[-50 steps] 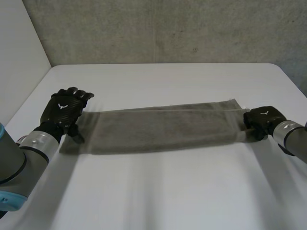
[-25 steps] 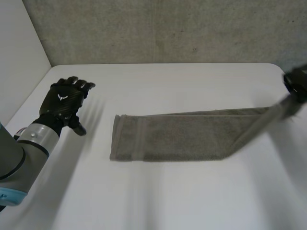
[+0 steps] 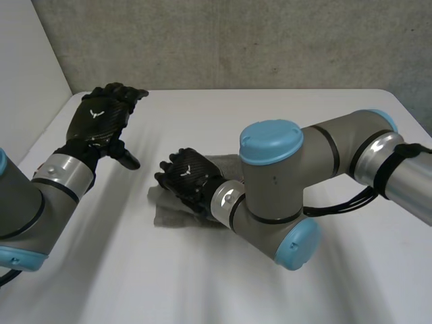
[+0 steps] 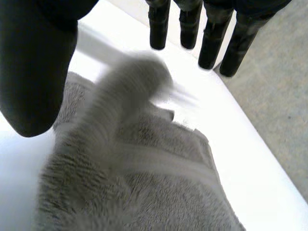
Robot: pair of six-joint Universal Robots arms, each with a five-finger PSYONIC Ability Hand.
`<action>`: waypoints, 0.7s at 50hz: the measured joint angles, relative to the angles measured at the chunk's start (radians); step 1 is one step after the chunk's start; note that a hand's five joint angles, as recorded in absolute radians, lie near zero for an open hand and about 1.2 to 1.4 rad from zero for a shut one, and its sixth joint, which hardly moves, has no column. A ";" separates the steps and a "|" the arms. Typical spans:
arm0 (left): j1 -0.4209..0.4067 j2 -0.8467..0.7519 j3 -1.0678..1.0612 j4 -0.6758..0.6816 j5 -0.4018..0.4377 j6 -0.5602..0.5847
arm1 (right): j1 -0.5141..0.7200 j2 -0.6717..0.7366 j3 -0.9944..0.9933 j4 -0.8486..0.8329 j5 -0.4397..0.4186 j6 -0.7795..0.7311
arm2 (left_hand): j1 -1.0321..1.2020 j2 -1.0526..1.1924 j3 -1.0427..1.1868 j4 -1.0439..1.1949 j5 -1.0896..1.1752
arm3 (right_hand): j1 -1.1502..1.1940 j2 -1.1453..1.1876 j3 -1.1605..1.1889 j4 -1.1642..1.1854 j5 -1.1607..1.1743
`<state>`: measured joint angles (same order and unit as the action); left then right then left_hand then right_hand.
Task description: Fold the towel.
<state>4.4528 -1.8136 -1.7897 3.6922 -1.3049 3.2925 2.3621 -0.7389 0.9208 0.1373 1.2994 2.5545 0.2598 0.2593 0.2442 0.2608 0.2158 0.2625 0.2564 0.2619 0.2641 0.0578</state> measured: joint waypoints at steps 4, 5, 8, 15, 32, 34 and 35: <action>-0.019 -0.016 0.001 0.003 0.001 0.004 | -0.029 -0.038 0.027 0.002 0.047 0.022 | 0.000 0.000 0.000 0.000 0.000 | -0.025 -0.005 -0.012 -0.005 0.000; -0.026 -0.022 0.003 0.004 0.002 0.004 | -0.048 -0.061 0.045 0.002 0.059 0.035 | 0.000 0.000 0.000 0.000 0.000 | -0.028 -0.005 -0.012 -0.005 0.000; -0.044 -0.035 0.009 0.005 0.002 0.005 | -0.108 -0.122 0.111 -0.001 0.075 0.071 | 0.000 0.000 0.000 0.000 0.000 | -0.028 -0.005 -0.012 -0.005 0.000; -0.087 -0.075 0.030 0.006 0.001 0.006 | -0.250 -0.233 0.321 -0.028 0.054 0.130 | 0.000 0.000 0.000 0.000 0.000 | -0.029 -0.005 -0.012 -0.005 0.000; -0.155 -0.145 0.041 0.005 -0.001 0.009 | -0.431 -0.253 0.624 -0.226 0.012 0.109 | 0.000 0.000 0.000 0.000 0.000 | 1.028 1.017 1.063 1.070 1.095; -0.154 -0.144 0.039 0.004 -0.001 0.009 | -0.436 -0.258 0.634 -0.239 0.019 0.103 | 0.000 0.000 0.000 0.000 0.000 | 1.041 1.018 1.074 1.082 1.103; -0.154 -0.143 0.039 0.004 -0.001 0.009 | -0.437 -0.260 0.635 -0.241 0.021 0.101 | 0.000 0.000 0.000 0.000 0.000 | 1.041 1.018 1.074 1.082 1.103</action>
<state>4.2986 -1.9568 -1.7508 3.6961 -1.3059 3.3012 1.9246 -0.9985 1.5561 -0.1040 1.3203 2.6557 0.2598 0.2593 0.2443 0.2608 0.2157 1.3034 1.2744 1.3364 1.3459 1.1610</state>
